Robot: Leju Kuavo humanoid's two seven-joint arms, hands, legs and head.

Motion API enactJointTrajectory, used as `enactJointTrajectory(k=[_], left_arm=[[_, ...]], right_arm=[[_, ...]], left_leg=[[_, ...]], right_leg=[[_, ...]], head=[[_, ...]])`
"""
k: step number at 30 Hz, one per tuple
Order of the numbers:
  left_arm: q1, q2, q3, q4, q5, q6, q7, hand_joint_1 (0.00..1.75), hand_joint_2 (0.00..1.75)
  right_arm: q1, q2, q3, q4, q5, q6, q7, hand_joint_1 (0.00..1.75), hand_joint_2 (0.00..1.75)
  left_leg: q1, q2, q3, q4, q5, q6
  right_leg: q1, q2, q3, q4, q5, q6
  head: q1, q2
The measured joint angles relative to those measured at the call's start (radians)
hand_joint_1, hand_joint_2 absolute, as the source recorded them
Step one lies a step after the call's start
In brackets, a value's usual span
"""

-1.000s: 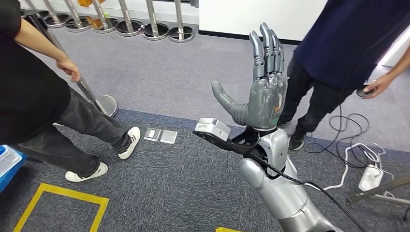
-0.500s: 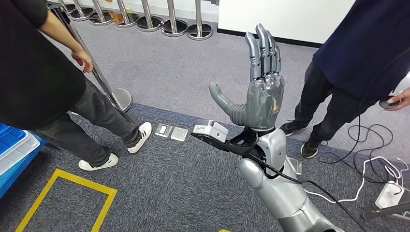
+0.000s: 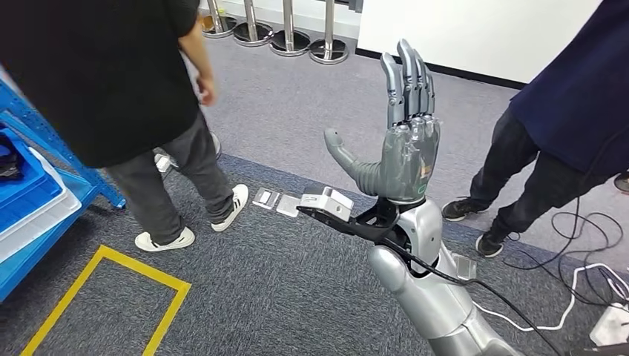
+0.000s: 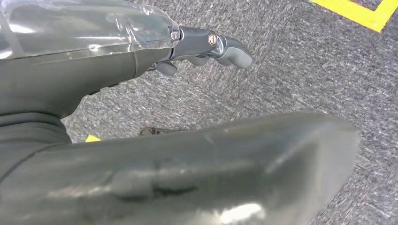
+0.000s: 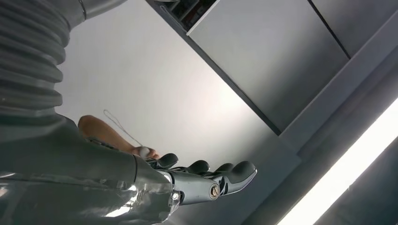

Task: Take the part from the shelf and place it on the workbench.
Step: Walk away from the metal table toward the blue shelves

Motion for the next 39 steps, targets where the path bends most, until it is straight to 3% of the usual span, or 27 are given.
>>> enactJointTrajectory(k=[2,4,6,9,11,12,13,15,16,18,21,23,25,26,27,28,29,31,33,36,37,39], left_arm=[[-0.003,0.000,0.000,0.000,-0.004,-0.017,0.003,0.00,0.00],[-0.005,0.002,0.000,0.000,-0.009,-0.029,0.006,0.00,0.00],[-0.006,0.004,0.000,0.000,-0.012,-0.035,0.008,0.00,0.00],[-0.009,0.005,0.000,0.000,-0.013,-0.039,0.010,0.00,0.00],[-0.008,0.005,-0.001,0.000,-0.014,-0.039,0.011,0.00,0.00],[-0.008,0.005,-0.001,0.000,-0.014,-0.039,0.011,0.00,0.00],[-0.008,0.005,-0.001,0.000,-0.014,-0.039,0.011,0.00,0.00],[-0.009,0.006,-0.001,0.000,-0.015,-0.039,0.012,0.00,0.00],[-0.010,0.006,-0.001,0.000,-0.015,-0.039,0.012,0.00,0.00],[-0.012,0.007,-0.001,0.000,-0.015,-0.039,0.012,0.00,0.00],[-0.013,0.009,-0.001,0.001,-0.013,-0.039,0.013,0.00,0.00],[-0.015,0.010,-0.001,0.001,-0.012,-0.039,0.013,0.00,0.00],[-0.015,0.010,-0.001,0.002,-0.011,-0.039,0.013,0.00,0.00],[-0.014,0.010,-0.001,0.002,-0.011,-0.039,0.013,0.00,0.00],[-0.013,0.010,-0.001,0.002,-0.011,-0.039,0.013,0.00,0.00],[-0.013,0.010,-0.001,0.002,-0.011,-0.039,0.013,0.00,0.00],[-0.013,0.010,-0.001,0.002,-0.011,-0.039,0.012,0.00,0.00],[-0.014,0.010,-0.001,0.002,-0.011,-0.038,0.012,0.00,0.00],[-0.013,0.010,-0.001,0.002,-0.010,-0.038,0.011,0.00,0.00],[-0.010,0.011,-0.001,0.002,-0.010,-0.037,0.010,0.00,0.00],[-0.010,0.012,-0.001,0.002,-0.011,-0.036,0.010,0.00,0.00],[-0.010,0.012,-0.001,0.002,-0.011,-0.036,0.010,0.00,0.00]], right_arm=[[0.001,0.000,0.000,0.000,-0.001,0.000,0.000,0.00,1.75],[0.001,-0.001,0.001,0.000,-0.002,0.000,-0.001,0.00,1.75],[0.001,-0.001,0.001,-0.001,-0.004,0.000,-0.003,0.00,1.75],[0.001,-0.001,0.001,-0.001,-0.005,0.000,-0.005,0.00,1.75],[0.001,-0.001,0.001,-0.001,-0.005,0.000,-0.006,0.00,1.75],[0.001,-0.001,0.001,-0.001,-0.005,0.000,-0.006,0.00,1.75],[0.001,-0.001,0.001,-0.001,-0.005,0.000,-0.006,0.00,1.75],[0.001,-0.001,0.001,-0.001,-0.005,0.000,-0.006,0.00,1.75],[0.001,-0.001,0.001,-0.001,-0.006,0.000,-0.006,0.00,1.75],[0.001,-0.001,0.001,-0.001,-0.011,0.000,-0.007,0.00,1.75],[0.000,-0.001,0.001,-0.001,-0.021,0.000,-0.013,0.00,1.75],[-0.001,-0.001,0.001,0.000,-0.024,0.000,-0.016,0.00,1.75],[0.002,-0.001,0.001,0.000,-0.029,0.000,-0.021,0.00,1.75],[0.003,-0.001,0.001,0.000,-0.031,0.000,-0.024,0.00,1.75],[0.004,-0.001,0.001,0.000,-0.033,0.000,-0.027,0.00,1.75],[0.004,-0.001,0.000,0.000,-0.034,0.000,-0.030,0.00,1.75],[0.004,-0.001,0.000,0.000,-0.035,0.000,-0.032,0.00,1.75],[0.003,-0.001,-0.001,0.000,-0.036,0.000,-0.036,0.00,1.75],[0.004,0.000,-0.003,0.000,-0.037,0.000,-0.037,0.00,1.75],[0.002,0.001,-0.006,0.000,-0.037,0.000,-0.037,0.00,1.75],[0.001,0.001,-0.006,0.000,-0.036,0.000,-0.038,0.00,1.75],[0.001,0.002,-0.006,0.000,-0.036,0.000,-0.039,0.00,1.75]], left_leg=[[0.000,-0.008,-0.006,0.009,-0.005,-0.010],[0.001,-0.011,-0.009,0.009,-0.005,-0.019],[0.002,-0.003,-0.015,0.033,-0.024,-0.029],[0.006,0.015,-0.089,0.198,-0.108,-0.045],[0.008,0.018,-0.135,0.287,-0.129,-0.048],[0.009,0.019,-0.131,0.277,-0.112,-0.047],[0.009,0.021,-0.109,0.228,-0.078,-0.044],[0.006,0.032,-0.043,0.087,-0.016,-0.036],[0.003,0.036,-0.021,0.038,-0.001,-0.031],[-0.005,0.039,-0.010,0.009,0.000,-0.023],[-0.003,0.033,-0.001,-0.011,0.007,-0.006],[0.000,0.030,0.006,-0.022,0.012,0.005],[-0.001,0.026,0.006,-0.022,0.012,0.011],[-0.002,0.022,0.007,-0.020,0.011,0.012],[-0.002,0.018,0.007,-0.018,0.009,0.012],[-0.001,0.014,0.007,-0.015,0.007,0.011],[-0.001,0.009,0.007,-0.011,0.004,0.009],[-0.002,0.000,0.000,0.003,-0.004,0.000],[-0.003,-0.006,-0.009,0.011,-0.007,-0.009],[-0.001,-0.005,-0.012,0.023,-0.016,-0.024],[0.000,0.000,-0.022,0.048,-0.034,-0.030],[0.004,0.013,-0.071,0.156,-0.090,-0.041]], right_leg=[[0.002,0.008,0.023,-0.057,0.012,-0.005],[0.006,0.005,0.023,-0.061,0.013,-0.014],[0.004,-0.002,0.026,-0.066,0.016,-0.025],[0.003,-0.015,0.029,-0.069,0.016,-0.035],[0.004,-0.023,0.030,-0.069,0.014,-0.037],[0.004,-0.027,0.032,-0.069,0.012,-0.037],[0.004,-0.029,0.036,-0.069,0.010,-0.036],[0.005,-0.034,0.044,-0.069,0.005,-0.032],[0.006,-0.036,0.046,-0.070,0.003,-0.029],[0.006,-0.040,0.047,-0.072,0.002,-0.019],[0.004,-0.038,0.048,-0.061,-0.011,-0.003],[0.003,-0.024,0.012,0.021,-0.060,0.000],[0.004,-0.015,-0.051,0.147,-0.114,0.002],[0.004,-0.014,-0.073,0.185,-0.119,0.004],[0.003,-0.013,-0.078,0.189,-0.106,0.004],[0.003,-0.013,-0.064,0.152,-0.075,0.004],[0.001,-0.010,-0.036,0.088,-0.035,0.004],[-0.002,0.003,0.010,-0.025,0.010,0.003],[0.000,0.010,0.020,-0.056,0.011,-0.001],[0.000,0.000,0.022,-0.064,0.017,-0.015],[-0.002,-0.004,0.024,-0.067,0.019,-0.019],[-0.003,-0.013,0.027,-0.071,0.019,-0.026]], head=[[-0.001,0.000],[-0.002,0.000],[-0.005,0.000],[-0.011,0.000],[-0.012,0.000],[-0.012,0.000],[-0.012,0.000],[-0.012,0.000],[-0.013,0.000],[-0.012,0.000],[-0.012,0.000],[-0.010,0.000],[-0.008,0.000],[-0.007,0.000],[-0.006,0.000],[-0.005,0.000],[-0.004,0.000],[-0.002,0.000],[-0.003,0.000],[-0.007,0.000],[-0.010,0.000],[-0.015,0.000]])
